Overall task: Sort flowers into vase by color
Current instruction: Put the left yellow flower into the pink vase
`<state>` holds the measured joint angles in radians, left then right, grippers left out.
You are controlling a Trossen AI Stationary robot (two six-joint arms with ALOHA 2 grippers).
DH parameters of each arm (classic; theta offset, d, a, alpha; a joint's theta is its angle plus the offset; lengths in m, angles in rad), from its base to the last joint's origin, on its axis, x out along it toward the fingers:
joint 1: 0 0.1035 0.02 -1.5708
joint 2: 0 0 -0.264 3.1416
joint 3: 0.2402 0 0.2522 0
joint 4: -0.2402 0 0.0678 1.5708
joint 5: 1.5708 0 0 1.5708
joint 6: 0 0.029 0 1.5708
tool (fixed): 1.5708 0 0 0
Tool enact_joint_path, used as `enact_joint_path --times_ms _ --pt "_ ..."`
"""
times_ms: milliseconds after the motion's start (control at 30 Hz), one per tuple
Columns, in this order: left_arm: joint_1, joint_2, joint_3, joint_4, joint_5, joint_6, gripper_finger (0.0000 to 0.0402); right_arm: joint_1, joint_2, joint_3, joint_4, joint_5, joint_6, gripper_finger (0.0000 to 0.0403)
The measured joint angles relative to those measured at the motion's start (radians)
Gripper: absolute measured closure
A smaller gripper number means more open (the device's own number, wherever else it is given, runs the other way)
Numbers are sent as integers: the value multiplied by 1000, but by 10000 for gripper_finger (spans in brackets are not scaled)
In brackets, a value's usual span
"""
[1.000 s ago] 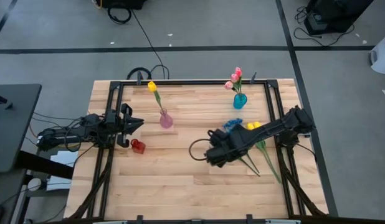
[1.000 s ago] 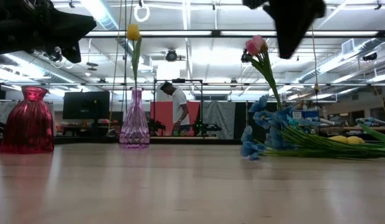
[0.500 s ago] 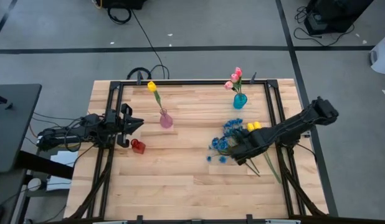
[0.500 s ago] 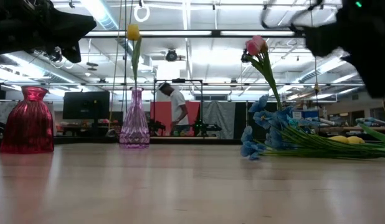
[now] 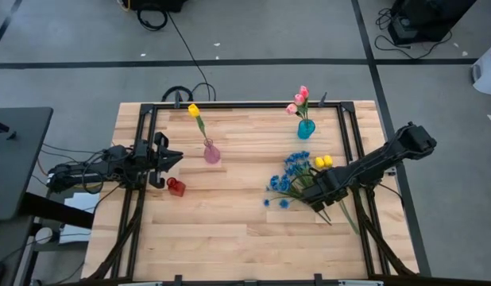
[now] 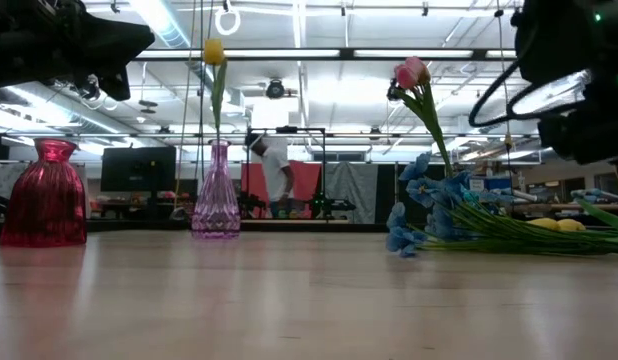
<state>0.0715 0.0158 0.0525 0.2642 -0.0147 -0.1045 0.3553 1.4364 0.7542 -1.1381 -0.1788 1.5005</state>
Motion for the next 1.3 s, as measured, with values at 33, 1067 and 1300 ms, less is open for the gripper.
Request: enact_joint_path --times_ms 33,1067,1300 --pt "0 0 0 0 0 0 345 -3 0 -13 4 -4 -6 305" --pt "0 0 0 -1 0 -1 345 -109 -11 -122 174 -12 -154 397" --pt "0 0 0 -1 -4 -1 345 -129 -54 61 105 86 -198 398"
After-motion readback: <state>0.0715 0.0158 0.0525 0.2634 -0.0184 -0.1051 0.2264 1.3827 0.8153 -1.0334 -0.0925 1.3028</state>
